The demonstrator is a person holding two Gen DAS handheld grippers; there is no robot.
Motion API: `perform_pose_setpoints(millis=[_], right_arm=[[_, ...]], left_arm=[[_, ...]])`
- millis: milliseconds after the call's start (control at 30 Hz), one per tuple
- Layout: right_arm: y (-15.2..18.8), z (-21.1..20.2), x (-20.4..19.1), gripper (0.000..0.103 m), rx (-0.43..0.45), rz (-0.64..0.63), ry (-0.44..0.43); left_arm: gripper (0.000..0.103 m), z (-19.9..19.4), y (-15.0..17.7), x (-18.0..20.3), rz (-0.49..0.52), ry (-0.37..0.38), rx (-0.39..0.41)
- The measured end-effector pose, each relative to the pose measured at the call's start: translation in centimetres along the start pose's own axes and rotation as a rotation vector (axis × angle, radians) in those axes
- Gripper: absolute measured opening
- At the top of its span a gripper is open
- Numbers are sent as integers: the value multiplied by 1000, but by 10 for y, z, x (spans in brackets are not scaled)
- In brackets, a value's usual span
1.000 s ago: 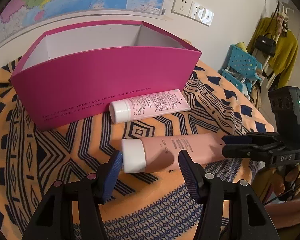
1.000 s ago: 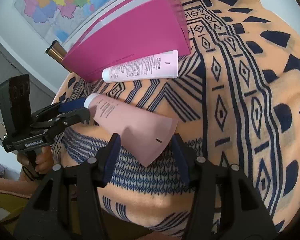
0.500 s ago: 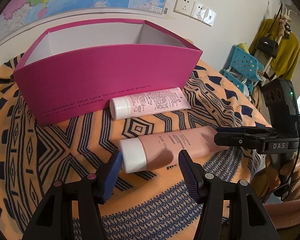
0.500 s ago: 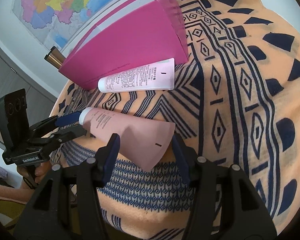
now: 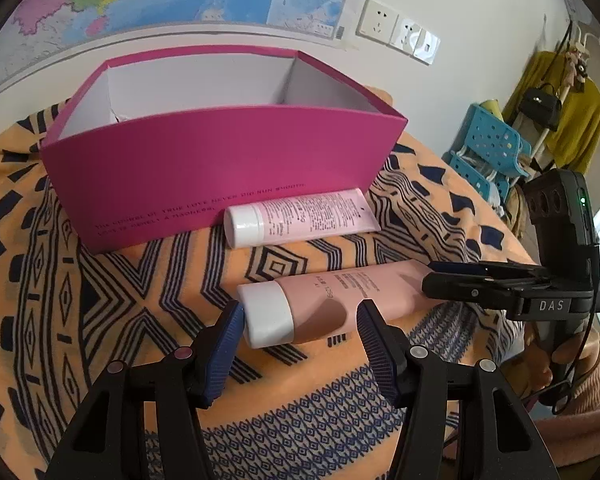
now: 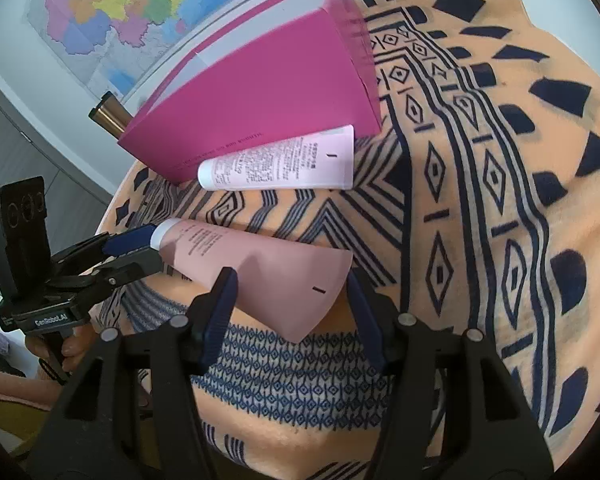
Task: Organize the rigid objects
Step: 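Grasp the pink tube with the right gripper and lift toward the box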
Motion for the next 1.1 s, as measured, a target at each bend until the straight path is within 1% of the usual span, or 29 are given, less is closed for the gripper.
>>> perform_pose_setpoints(millis=[267,433,567,733,1100], right_arm=[[-12,-6,-6,59,26,-40,9],[-24,-13,-11,59,52,-71,17],[-38,-20,-16,59,81,-100,19],[-54,-29,-21,59,117,-135,22],[-96,-44,-29,59,191,-205,39]], left_arm=[[59,-9,-6,1,-10,-2,28],[59,-19,-16,2,-14,-1,59],[59,-28,-26,3,-20,7,86],[59,-38,-40,6,-4,-5,123],[59,-45,-72,7,10,-25,179]])
Point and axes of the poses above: each gripper's, at about its wrist camera, not at the fingertips, and z roughly the way its jaws point, x to its right, y to its underside, the point moved 10 cm from there along z, roughly the way its jaws point, and after that the axes turned 11 degrees about -z, right-handed, at the moved point
